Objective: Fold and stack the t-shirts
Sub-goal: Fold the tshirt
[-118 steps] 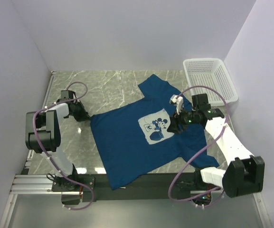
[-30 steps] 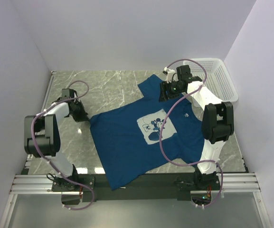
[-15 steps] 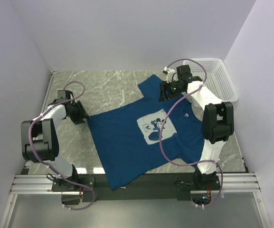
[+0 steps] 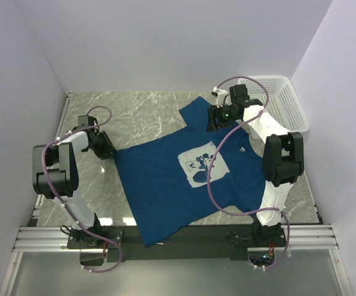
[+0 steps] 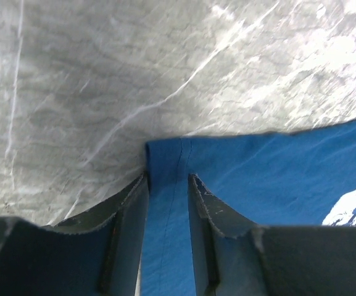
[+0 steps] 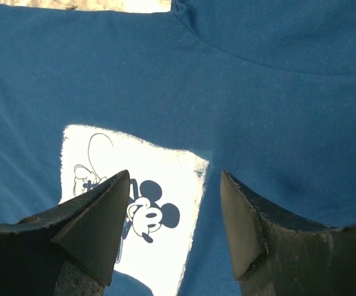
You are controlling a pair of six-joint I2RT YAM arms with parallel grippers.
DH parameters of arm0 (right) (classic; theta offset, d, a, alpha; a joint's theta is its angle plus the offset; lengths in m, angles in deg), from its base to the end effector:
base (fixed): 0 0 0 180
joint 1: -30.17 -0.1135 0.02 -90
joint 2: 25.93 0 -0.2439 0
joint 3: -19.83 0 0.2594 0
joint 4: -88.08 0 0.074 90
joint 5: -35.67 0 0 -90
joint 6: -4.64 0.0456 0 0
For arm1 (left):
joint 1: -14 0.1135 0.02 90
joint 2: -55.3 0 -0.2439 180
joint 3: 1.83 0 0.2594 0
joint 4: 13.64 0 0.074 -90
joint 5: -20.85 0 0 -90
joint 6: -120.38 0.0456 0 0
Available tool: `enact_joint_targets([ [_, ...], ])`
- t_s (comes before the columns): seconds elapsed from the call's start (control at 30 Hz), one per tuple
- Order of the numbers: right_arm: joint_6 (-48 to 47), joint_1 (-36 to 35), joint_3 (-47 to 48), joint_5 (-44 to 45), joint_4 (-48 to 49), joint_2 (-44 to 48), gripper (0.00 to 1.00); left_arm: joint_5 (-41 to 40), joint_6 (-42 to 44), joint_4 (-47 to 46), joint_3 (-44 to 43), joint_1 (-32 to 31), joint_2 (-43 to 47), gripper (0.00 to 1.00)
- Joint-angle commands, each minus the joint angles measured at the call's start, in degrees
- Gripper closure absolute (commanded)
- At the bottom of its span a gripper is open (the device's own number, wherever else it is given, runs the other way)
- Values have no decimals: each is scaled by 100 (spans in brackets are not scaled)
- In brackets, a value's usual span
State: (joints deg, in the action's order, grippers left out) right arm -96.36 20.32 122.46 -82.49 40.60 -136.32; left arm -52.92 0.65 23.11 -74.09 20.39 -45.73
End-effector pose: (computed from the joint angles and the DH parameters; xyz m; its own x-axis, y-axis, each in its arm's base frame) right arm 0.4171 0.0943 0.2133 -0.7152 -0.2949 -0.6336 -0.5627 0.7807 0.2718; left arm 0.3421 0.0255 0.1209 -0.7895 -0.5675 -0.2337 -0.4414 0.7895 -0.4264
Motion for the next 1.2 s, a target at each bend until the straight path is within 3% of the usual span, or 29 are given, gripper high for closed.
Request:
enact_joint_targets([
  [0.0, -42, 27, 119, -110, 36, 79, 33, -225, 21, -105, -104, -59, -232, 62],
  [0.3, -60, 53, 119, -137, 9, 53, 33, -94, 56, -193, -70, -68, -233, 84],
  [0.53, -218, 44, 163, -111, -87, 0, 33, 29, 82, -298, -35, -59, -136, 94],
  [0.67, -393, 36, 425, 126, -253, -167, 32, 21, 82, -474, 106, -68, 538, 99],
  [0.93, 71, 0, 2822, 2206, -764, -1950, 32, 170, 47, -395, 633, -7, 1200, 99],
  [1.17, 11, 0, 4424, 3202, -1088, -3181, 34, 354, 170, -281, 818, 81, 1454, 99],
])
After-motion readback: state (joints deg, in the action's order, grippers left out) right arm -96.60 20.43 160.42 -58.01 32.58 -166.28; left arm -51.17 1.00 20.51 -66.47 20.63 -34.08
